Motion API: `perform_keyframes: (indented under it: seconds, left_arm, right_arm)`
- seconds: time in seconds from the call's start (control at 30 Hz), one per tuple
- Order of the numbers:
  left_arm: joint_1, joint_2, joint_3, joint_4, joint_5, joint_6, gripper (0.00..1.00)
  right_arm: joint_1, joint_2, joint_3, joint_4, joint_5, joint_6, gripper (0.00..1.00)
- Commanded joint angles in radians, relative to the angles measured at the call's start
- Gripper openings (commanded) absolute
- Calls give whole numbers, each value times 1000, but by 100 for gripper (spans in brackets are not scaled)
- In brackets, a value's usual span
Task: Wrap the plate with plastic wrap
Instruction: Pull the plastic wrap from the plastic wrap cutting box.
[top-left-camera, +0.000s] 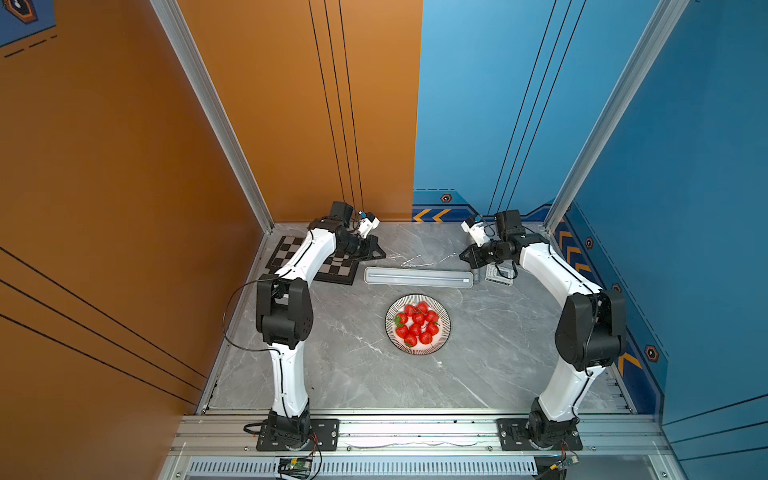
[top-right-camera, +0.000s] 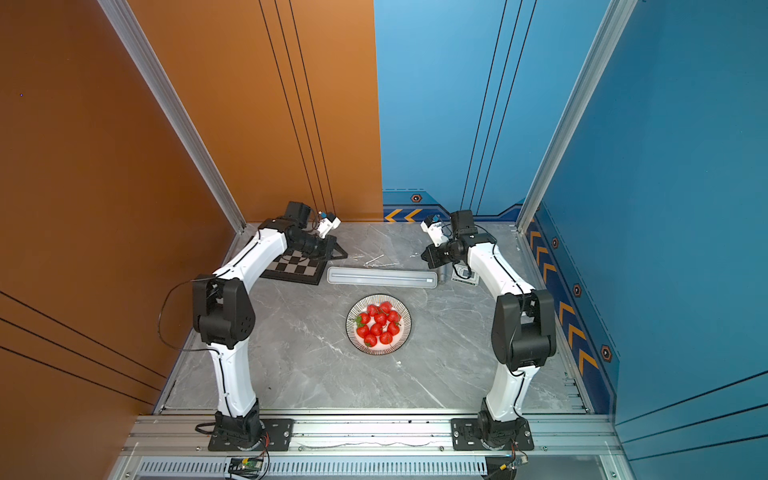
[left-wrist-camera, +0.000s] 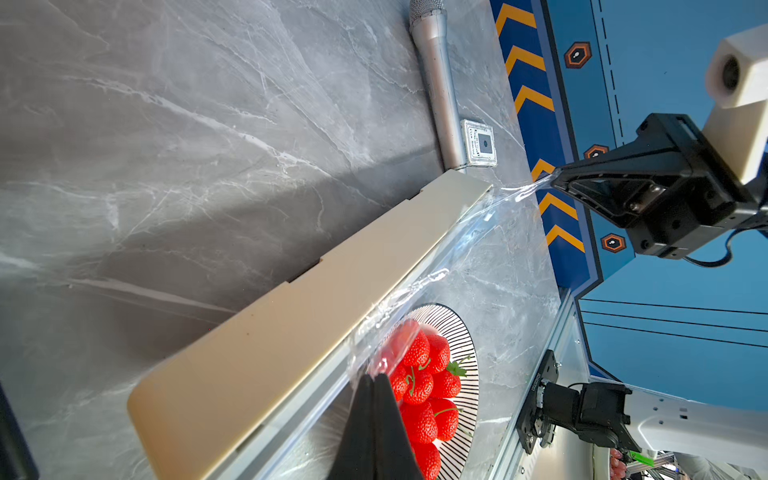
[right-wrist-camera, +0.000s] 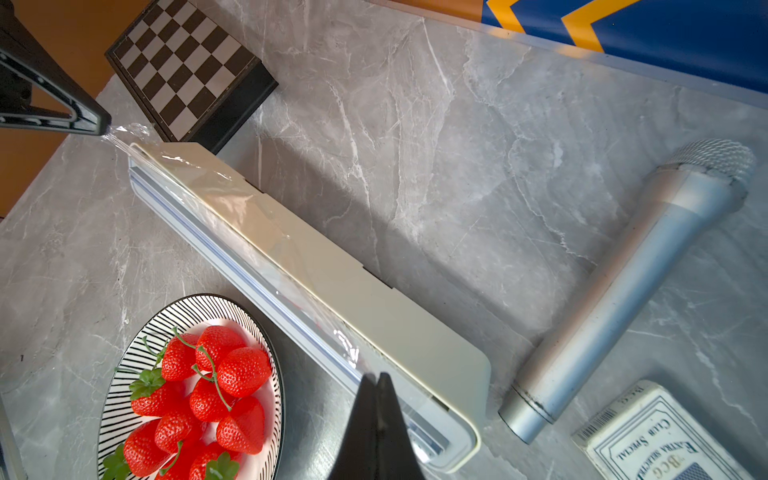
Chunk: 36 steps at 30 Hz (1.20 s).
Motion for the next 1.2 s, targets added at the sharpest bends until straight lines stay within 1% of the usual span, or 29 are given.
perform_keyframes:
  seconds: [0.0, 0.4, 1.17]
  left_arm:
    - [-11, -69, -7, -8, 3, -5, 0]
    - [-32, -106, -13, -9, -14, -23, 0]
    - [-33, -168, 9, -7, -52, -72, 0]
  right_arm:
    - [-15, -59, 5, 36, -38, 20, 0]
    - [-37, -95, 1, 52, -89, 39, 0]
    - [-49, -166, 16, 57, -86, 65, 0]
